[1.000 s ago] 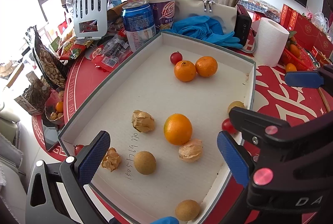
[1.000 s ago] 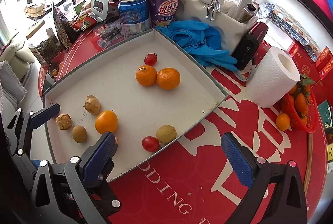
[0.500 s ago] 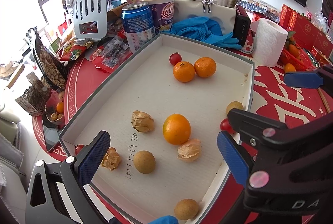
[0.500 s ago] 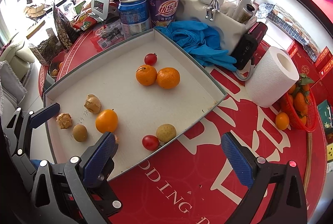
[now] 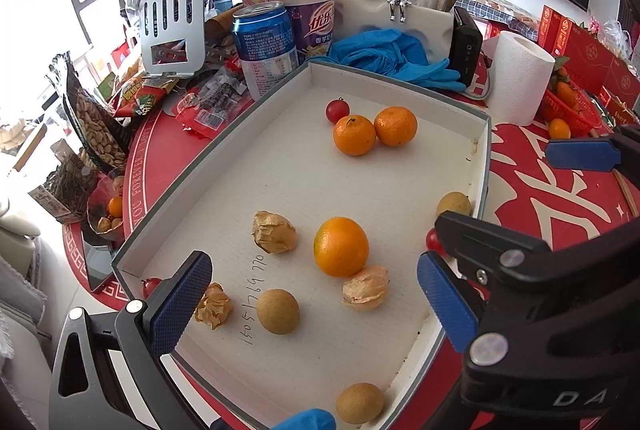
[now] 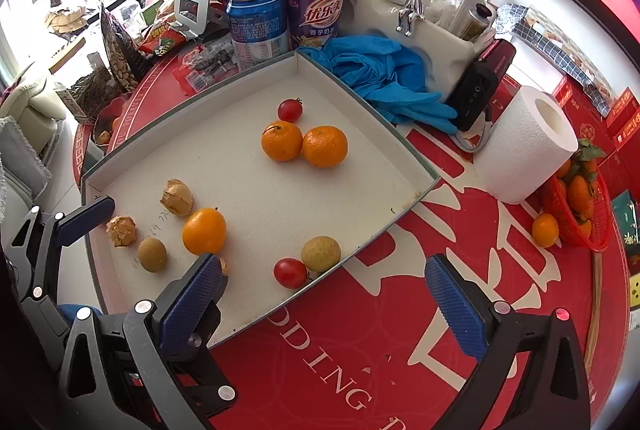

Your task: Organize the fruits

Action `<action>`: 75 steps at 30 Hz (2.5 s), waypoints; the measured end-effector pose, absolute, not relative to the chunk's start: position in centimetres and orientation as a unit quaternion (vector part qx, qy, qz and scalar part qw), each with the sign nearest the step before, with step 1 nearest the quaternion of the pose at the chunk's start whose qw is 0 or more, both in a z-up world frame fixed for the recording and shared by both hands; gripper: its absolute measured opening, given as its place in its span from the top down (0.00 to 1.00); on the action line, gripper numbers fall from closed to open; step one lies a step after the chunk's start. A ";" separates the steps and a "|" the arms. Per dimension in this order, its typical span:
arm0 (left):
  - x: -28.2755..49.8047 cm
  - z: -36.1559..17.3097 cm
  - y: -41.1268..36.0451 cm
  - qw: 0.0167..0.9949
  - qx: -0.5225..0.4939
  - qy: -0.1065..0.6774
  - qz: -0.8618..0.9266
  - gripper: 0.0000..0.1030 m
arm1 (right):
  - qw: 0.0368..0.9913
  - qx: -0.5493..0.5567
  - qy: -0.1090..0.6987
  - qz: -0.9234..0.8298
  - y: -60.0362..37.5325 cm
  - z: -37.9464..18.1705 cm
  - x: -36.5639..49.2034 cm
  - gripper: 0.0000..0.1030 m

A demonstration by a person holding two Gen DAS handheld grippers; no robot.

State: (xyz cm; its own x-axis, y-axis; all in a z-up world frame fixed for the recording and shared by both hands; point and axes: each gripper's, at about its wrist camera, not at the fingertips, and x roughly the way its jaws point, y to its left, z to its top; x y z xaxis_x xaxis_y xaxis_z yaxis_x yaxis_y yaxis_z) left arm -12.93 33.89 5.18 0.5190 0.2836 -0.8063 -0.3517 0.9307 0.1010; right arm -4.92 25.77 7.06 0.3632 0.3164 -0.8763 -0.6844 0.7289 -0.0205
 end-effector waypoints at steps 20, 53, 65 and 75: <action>-12.8 5.1 34.0 0.869 -0.039 0.457 0.184 0.00 | 0.800 -0.198 0.472 0.313 25.9 6.8 -5.0 0.01; -12.8 5.1 34.1 0.871 -0.038 0.454 0.182 0.00 | 0.800 -0.187 0.477 0.313 25.8 6.5 -4.9 0.01; -12.6 5.2 33.2 0.873 -0.027 0.457 0.170 0.00 | 0.808 -0.180 0.471 0.305 25.4 7.1 -5.0 0.01; -12.7 5.3 33.4 0.875 -0.024 0.455 0.164 0.00 | 0.813 -0.180 0.469 0.295 25.4 7.4 -4.9 0.01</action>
State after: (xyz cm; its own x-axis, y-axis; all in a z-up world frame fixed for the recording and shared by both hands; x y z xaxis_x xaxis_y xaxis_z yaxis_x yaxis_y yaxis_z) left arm -12.73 33.40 5.28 0.5319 0.2658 -0.8040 -0.3088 0.9450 0.1082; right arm -4.94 25.39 7.41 0.3852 0.3114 -0.8687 -0.6487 0.7609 -0.0149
